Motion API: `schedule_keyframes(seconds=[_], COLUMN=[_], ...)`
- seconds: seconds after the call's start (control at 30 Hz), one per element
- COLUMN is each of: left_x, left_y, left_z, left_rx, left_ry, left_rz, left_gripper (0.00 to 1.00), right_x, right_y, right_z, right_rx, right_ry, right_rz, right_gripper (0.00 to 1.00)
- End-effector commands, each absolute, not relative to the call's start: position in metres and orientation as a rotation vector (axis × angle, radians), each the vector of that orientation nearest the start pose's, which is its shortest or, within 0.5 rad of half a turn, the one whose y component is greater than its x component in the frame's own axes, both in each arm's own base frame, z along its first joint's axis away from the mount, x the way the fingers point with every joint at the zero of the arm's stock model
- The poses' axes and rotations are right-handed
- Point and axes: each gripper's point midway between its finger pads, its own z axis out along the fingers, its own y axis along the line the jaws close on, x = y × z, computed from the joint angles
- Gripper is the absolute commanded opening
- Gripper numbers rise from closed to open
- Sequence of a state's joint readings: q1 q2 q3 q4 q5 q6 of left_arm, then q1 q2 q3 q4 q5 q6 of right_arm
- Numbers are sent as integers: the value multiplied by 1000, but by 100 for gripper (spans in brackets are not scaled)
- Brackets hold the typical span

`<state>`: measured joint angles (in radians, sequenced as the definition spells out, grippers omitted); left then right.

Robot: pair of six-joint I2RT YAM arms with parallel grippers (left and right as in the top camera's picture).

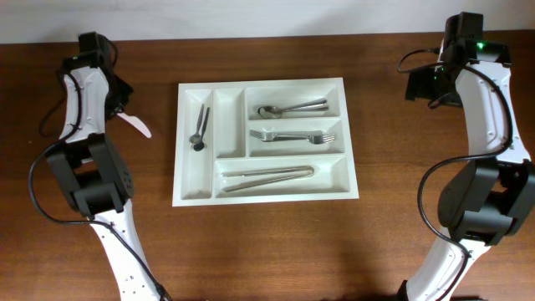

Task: Pack container
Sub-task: 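Carry the white plastic utensil into the tray's left compartment and release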

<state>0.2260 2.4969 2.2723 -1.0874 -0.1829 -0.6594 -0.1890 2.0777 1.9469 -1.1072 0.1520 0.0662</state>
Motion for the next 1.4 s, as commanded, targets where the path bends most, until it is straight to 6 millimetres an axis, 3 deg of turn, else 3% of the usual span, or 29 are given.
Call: schedule_keyframes(seconds=[0.0,0.27,0.47,0.67,0.8,1.0,1.37], left_x=[534,539,558,573,577,573,534], left_y=[159,158,138,103,71,10,-95], left_z=[57,71,92,121,134,140,128], left_rx=[-1139,-1077,-874,-765,-688,-539,-246], left_ry=[2565,2569,2597,2580,2590,2654,2836], left_rz=[176,164,22,-142,-171,-196,-189], left_gripper=[2,2,2,2,2,2,2], right_x=[467,467,467,467,467,467,467], right_y=[-113,-113,-113,-113,-113,-113,-113], right_z=[153,153,153,153,153,153,153], right_rx=[375,375,375,375,375,375,375], right_ry=[2755,2755,2755,2755,2755,2755,2755], right_rz=[-240,-240,-240,-240,-240,-240,-240], right_gripper=[99,99,99,99,99,99,99])
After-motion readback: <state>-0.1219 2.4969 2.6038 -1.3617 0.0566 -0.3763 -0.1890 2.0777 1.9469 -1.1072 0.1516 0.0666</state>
